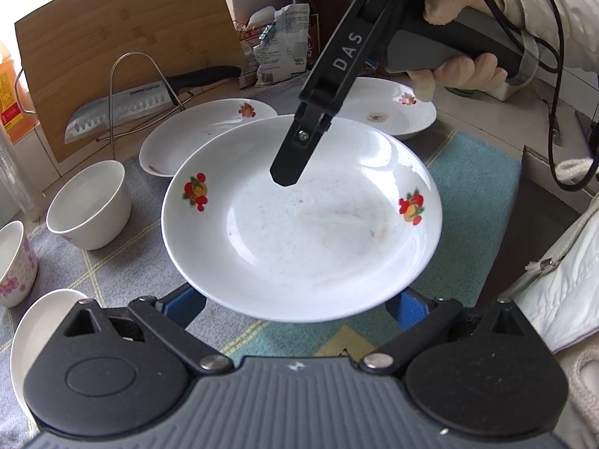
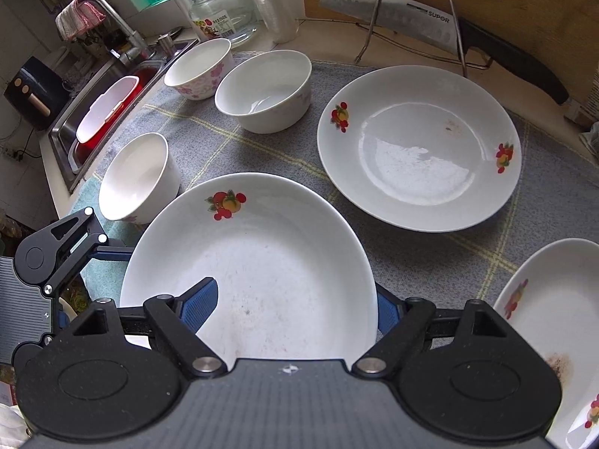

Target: Organize plates and bowls

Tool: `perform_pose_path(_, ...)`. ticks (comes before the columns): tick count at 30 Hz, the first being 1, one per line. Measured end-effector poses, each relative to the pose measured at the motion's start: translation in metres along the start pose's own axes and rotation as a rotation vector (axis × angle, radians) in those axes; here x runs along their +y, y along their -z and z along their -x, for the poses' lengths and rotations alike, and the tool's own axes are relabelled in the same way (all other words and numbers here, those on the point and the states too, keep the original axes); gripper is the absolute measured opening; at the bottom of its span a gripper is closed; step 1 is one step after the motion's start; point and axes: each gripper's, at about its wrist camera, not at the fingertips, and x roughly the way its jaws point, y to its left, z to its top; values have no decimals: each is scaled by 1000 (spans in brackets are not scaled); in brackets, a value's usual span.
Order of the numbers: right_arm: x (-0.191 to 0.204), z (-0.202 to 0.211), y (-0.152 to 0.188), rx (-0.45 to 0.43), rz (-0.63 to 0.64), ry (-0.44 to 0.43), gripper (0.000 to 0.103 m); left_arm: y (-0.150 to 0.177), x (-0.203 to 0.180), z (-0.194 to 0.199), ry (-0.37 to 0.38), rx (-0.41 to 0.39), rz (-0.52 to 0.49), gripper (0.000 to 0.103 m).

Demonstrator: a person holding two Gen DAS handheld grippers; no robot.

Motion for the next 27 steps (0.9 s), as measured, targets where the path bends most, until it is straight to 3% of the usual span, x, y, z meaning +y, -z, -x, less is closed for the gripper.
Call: perform_pose_path(27,-112,75,47,-121,-190,125,89,-94,-36,-79,146,-32,-173,100)
